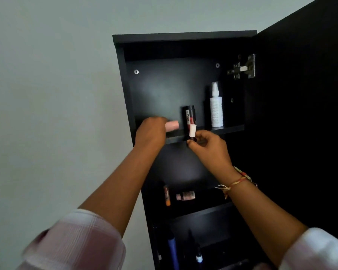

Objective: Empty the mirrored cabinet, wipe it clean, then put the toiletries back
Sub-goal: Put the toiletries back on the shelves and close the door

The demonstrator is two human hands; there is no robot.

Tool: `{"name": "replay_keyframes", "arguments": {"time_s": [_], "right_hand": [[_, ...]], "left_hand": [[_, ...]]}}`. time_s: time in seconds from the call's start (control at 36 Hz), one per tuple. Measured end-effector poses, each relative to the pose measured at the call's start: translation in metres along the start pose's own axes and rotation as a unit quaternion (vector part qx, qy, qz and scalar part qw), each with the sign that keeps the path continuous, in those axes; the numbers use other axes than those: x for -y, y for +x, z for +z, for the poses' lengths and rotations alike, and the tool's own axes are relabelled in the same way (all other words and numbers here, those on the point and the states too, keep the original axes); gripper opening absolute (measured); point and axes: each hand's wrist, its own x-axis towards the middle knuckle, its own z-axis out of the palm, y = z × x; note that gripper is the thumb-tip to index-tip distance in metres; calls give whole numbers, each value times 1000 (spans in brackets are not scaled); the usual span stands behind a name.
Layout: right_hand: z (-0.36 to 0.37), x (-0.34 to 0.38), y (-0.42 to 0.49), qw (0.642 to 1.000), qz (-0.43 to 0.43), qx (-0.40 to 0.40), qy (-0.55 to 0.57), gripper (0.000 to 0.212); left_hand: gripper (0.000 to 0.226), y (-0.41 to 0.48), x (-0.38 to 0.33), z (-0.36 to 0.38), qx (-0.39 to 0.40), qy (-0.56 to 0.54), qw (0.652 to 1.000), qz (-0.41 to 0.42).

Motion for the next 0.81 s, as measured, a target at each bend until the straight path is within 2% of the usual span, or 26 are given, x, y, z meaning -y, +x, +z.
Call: {"name": "replay_keyframes", "arguments": {"time_s": [0.19, 0.33, 0.42, 0.53, 0.64, 0.72, 0.81], "right_hand": [[3, -3, 8, 1000, 11, 0, 5, 21], [2, -7, 9, 1000, 7, 2, 25, 22], [2, -8, 8, 999, 4, 0, 39, 19], [1, -10, 2, 999, 5, 1, 50, 21], [-1, -19, -9, 998, 14, 4, 55, 20], [-2, -32, -21, 998, 21, 6, 58, 17], [-1, -57, -35, 998, 41, 27, 35, 16]], "left_hand": [[32, 12, -7, -4, 72, -23, 993, -85], [31, 10, -7, 2, 70, -51, 991, -103], [28, 5, -8, 6, 43, -66, 991, -105], [26, -11, -9, 13, -78, -34, 995, -50], [18, -34, -11, 26, -226, -62, 970, 66], [19, -63, -21, 44, -244, -87, 957, 127], [16, -95, -30, 73, -195, -114, 966, 123]]}}
